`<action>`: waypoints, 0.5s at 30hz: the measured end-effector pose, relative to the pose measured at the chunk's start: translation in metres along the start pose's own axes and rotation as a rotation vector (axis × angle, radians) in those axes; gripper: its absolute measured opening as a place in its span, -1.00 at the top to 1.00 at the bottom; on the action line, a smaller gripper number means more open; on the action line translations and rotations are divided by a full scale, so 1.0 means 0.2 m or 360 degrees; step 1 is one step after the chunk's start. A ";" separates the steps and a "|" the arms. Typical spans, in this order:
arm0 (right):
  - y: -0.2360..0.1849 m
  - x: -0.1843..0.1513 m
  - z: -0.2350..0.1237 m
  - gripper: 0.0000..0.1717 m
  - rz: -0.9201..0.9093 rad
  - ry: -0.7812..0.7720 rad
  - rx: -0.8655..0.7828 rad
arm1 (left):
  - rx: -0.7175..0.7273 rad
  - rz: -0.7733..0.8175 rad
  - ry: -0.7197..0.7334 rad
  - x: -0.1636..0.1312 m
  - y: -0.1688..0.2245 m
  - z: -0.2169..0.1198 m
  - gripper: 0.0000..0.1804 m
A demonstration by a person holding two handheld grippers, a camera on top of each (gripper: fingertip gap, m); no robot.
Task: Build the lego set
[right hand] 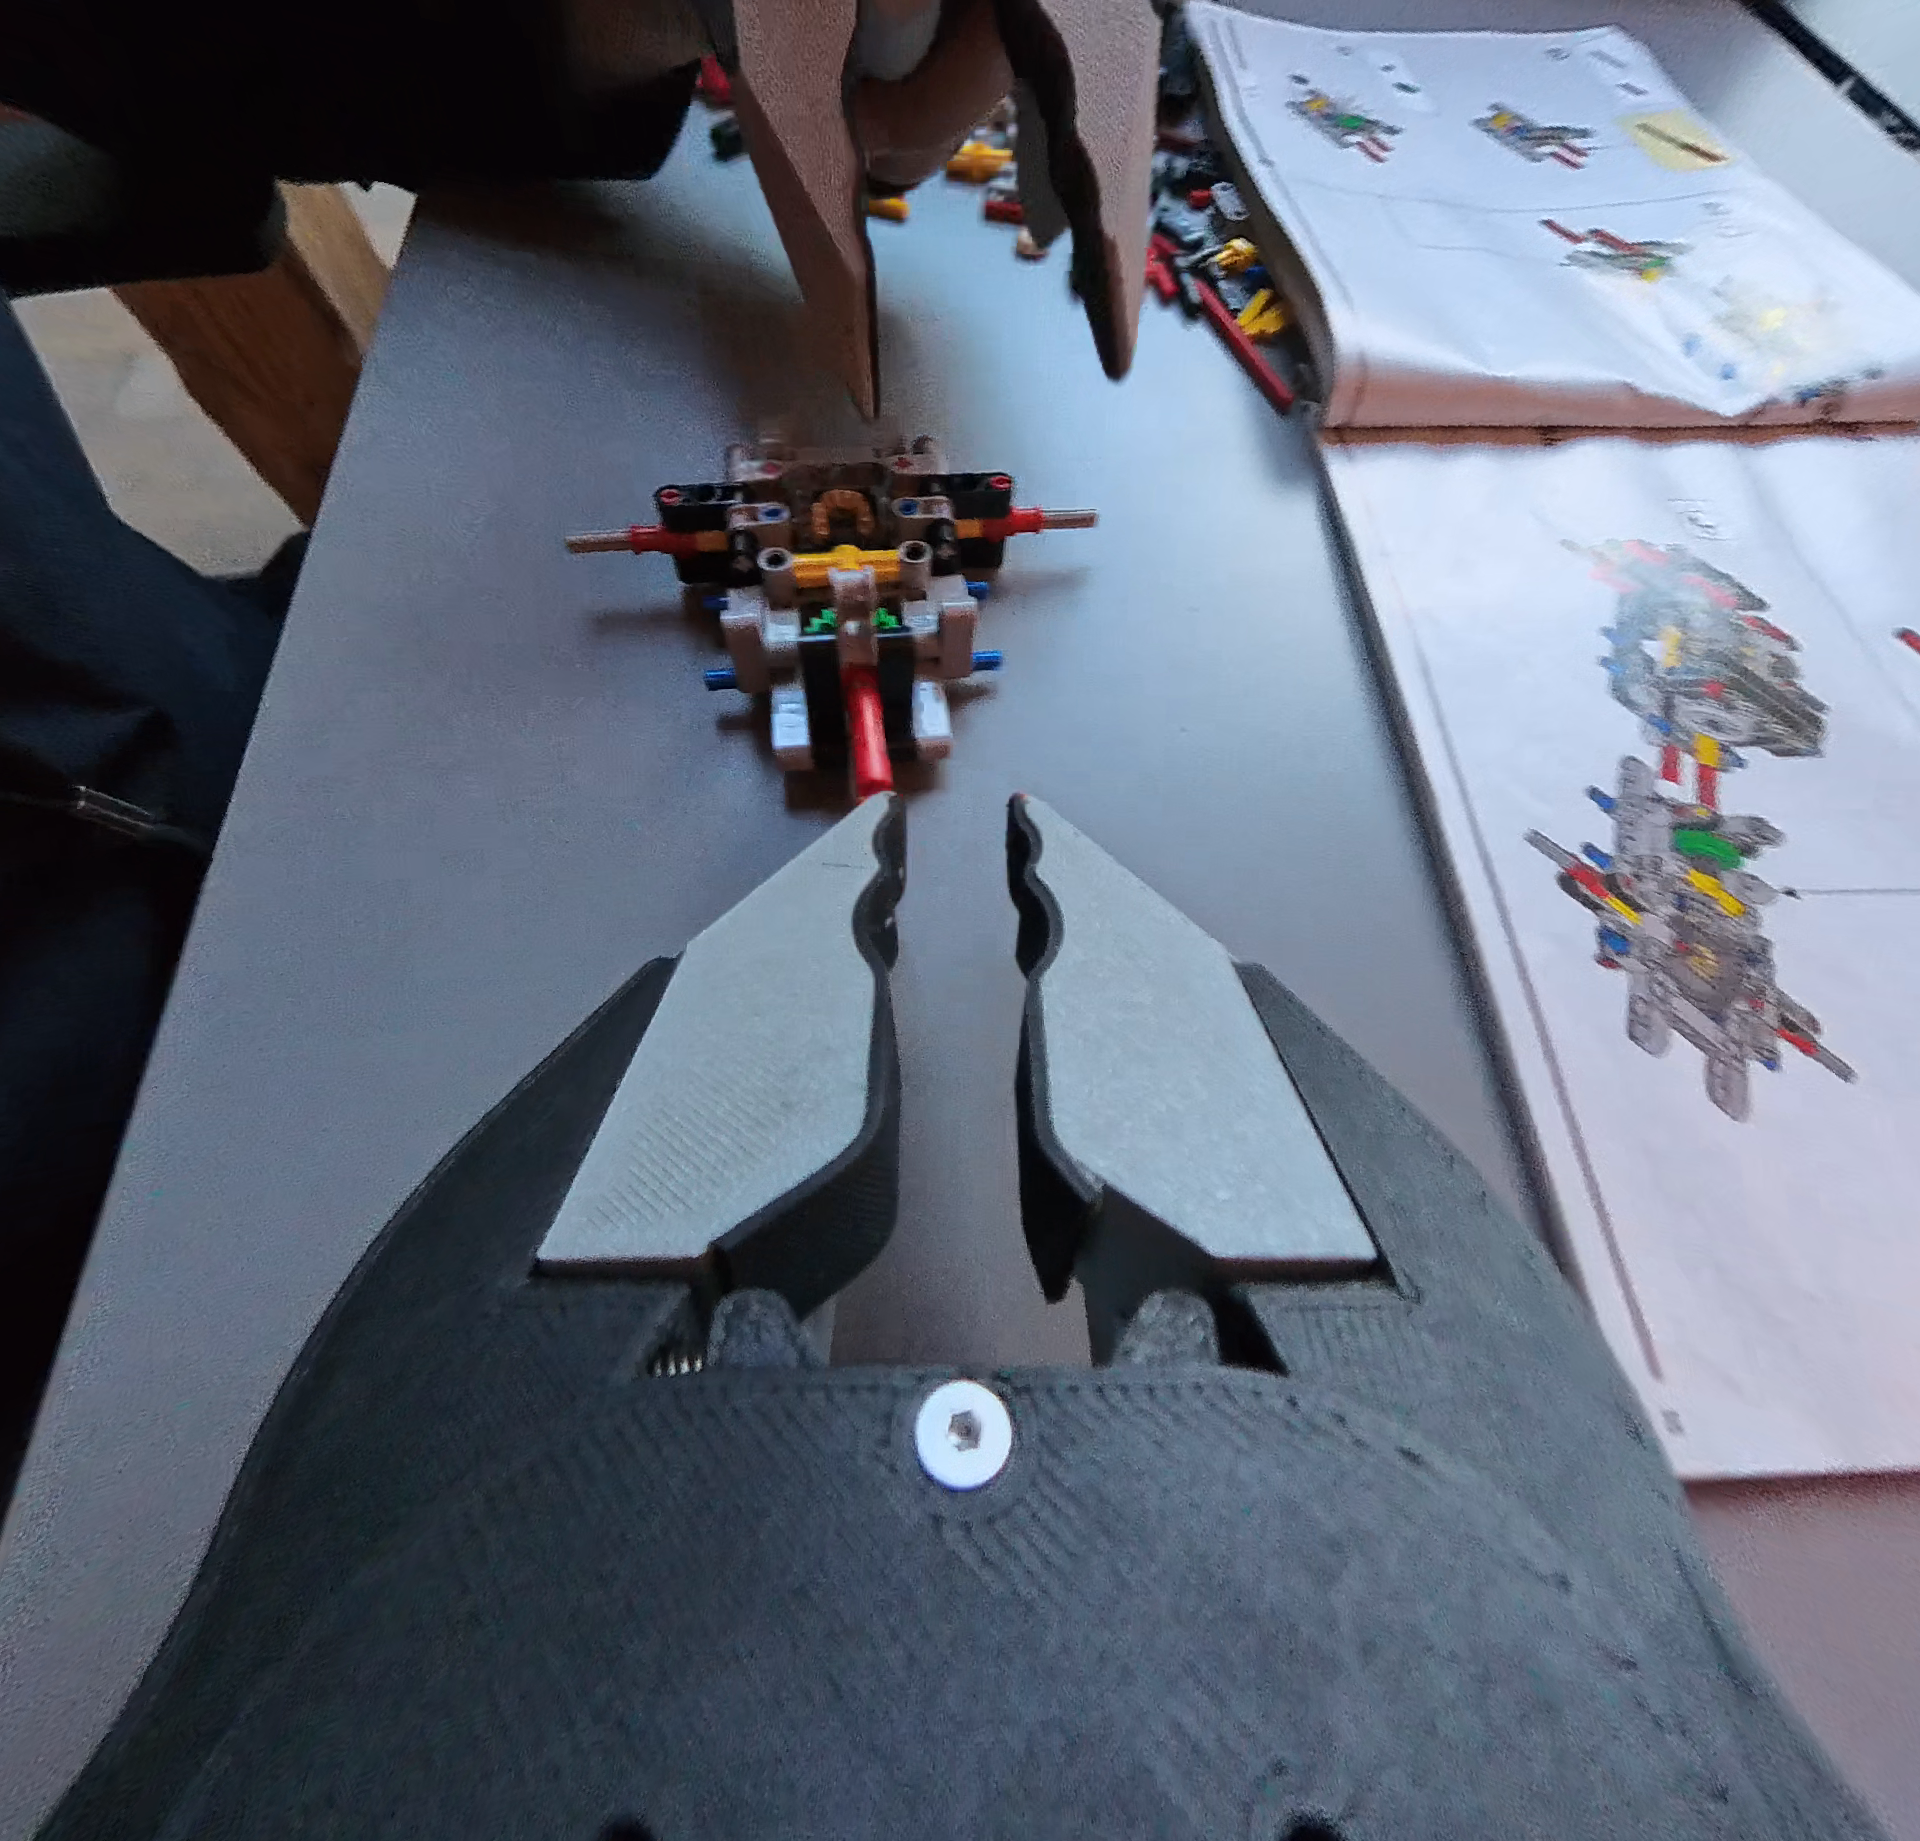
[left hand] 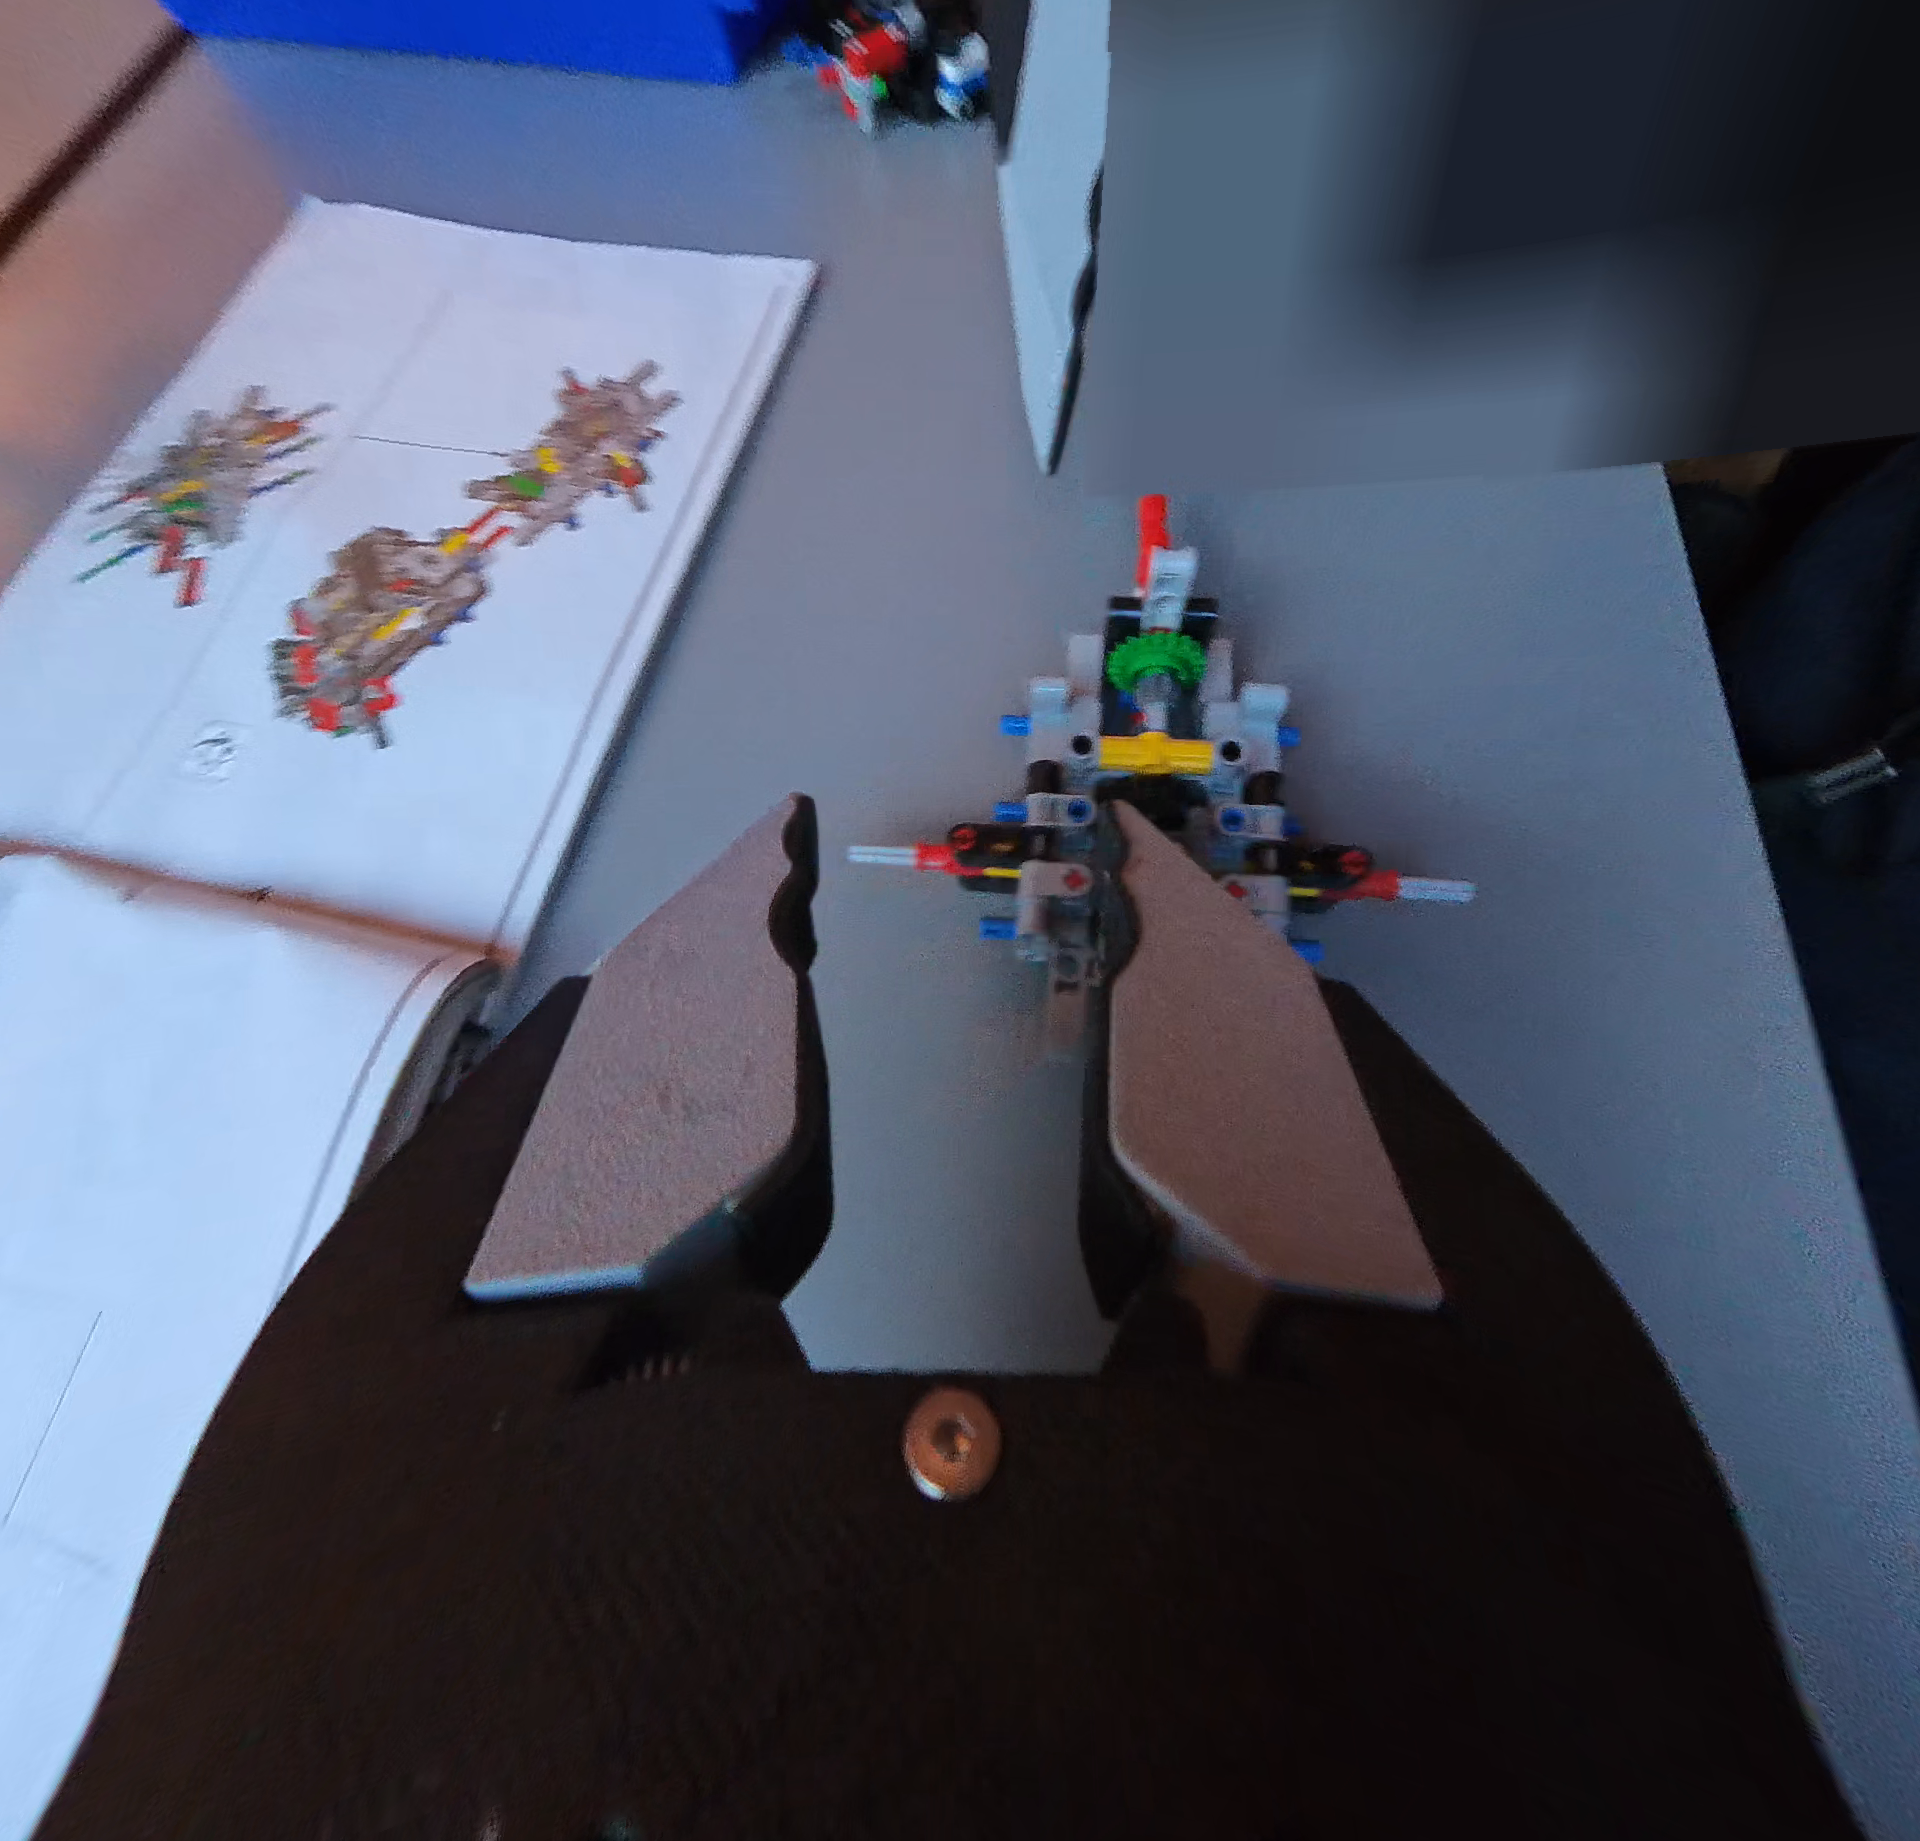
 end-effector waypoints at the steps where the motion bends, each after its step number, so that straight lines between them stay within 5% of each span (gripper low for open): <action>1: 0.02 0.00 -0.02 0.81 0.0016 0.0023 -0.0021 | 0.0029 -0.0051 0.0059 0.00 -0.03 -0.01 0.47; 15: 0.15 0.10 -0.23 0.78 0.0253 0.0517 0.0043 | 0.0203 -0.0517 0.0202 0.02 -0.23 -0.05 0.70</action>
Point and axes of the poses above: each gripper's, where its closed fingertips meet, z out along the fingers, x out of its top, y = z × x across the jaws, the point moved 1 cm from there along -z, back along the fingers, and after that the axes turned 14 degrees about x, right-handed, at the moved point
